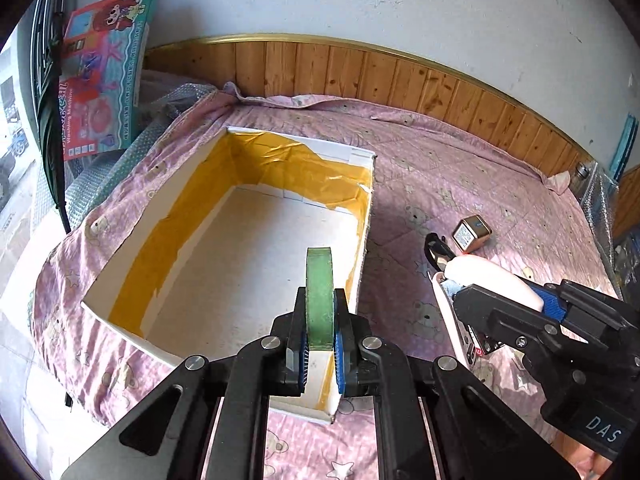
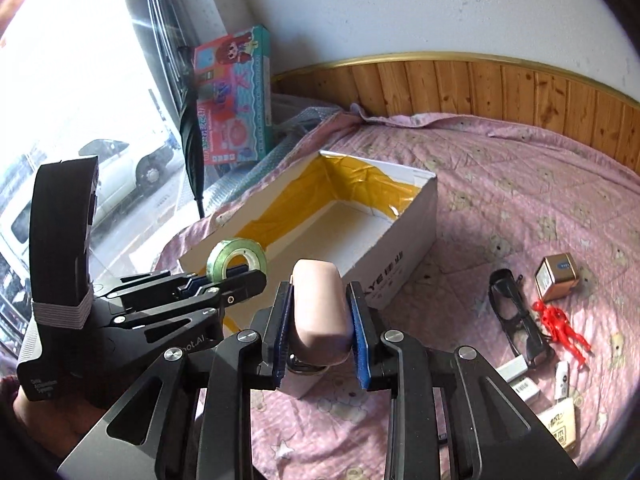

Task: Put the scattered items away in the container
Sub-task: 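Carry both items over the white box and open both tools to drop them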

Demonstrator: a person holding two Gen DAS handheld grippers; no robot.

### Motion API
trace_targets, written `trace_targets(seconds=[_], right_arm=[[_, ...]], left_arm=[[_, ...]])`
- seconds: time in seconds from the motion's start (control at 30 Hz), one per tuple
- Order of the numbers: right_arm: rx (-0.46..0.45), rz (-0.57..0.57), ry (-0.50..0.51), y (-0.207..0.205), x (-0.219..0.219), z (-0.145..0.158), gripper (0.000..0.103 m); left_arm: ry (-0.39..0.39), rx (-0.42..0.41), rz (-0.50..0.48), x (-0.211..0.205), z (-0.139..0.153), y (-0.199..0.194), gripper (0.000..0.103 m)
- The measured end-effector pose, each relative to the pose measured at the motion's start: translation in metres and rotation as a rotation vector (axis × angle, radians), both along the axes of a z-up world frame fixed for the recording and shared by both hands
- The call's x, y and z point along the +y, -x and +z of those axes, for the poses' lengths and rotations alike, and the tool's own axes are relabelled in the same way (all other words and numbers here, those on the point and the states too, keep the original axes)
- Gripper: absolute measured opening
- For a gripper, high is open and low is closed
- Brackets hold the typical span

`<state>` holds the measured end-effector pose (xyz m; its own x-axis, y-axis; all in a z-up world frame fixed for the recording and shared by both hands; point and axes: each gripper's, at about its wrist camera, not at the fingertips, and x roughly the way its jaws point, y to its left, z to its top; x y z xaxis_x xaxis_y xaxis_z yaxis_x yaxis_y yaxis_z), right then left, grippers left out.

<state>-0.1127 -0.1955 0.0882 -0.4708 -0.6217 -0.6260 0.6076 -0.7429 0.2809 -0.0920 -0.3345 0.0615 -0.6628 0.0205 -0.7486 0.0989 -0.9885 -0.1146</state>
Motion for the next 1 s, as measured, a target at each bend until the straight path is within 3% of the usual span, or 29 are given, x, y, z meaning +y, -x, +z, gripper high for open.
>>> trace_targets(seconds=[0.2, 0.4, 1.0], right_arm=[[0.0, 0.047, -0.015, 0.017, -0.037, 0.004, 0.028], [-0.04, 0.069, -0.064, 0.041, -0.068, -0.016, 0.028], [-0.08, 0.067, -0.186, 0.088, -0.098, -0.063, 0.028]], left_arm=[[0.014, -0.002, 0.044, -0.023, 0.0, 0.006, 0.01], [0.017, -0.049, 0.086, -0.042, -0.017, 0.019, 0.01], [-0.015, -0.19, 0.141, -0.08, -0.07, 0.051, 0.011]])
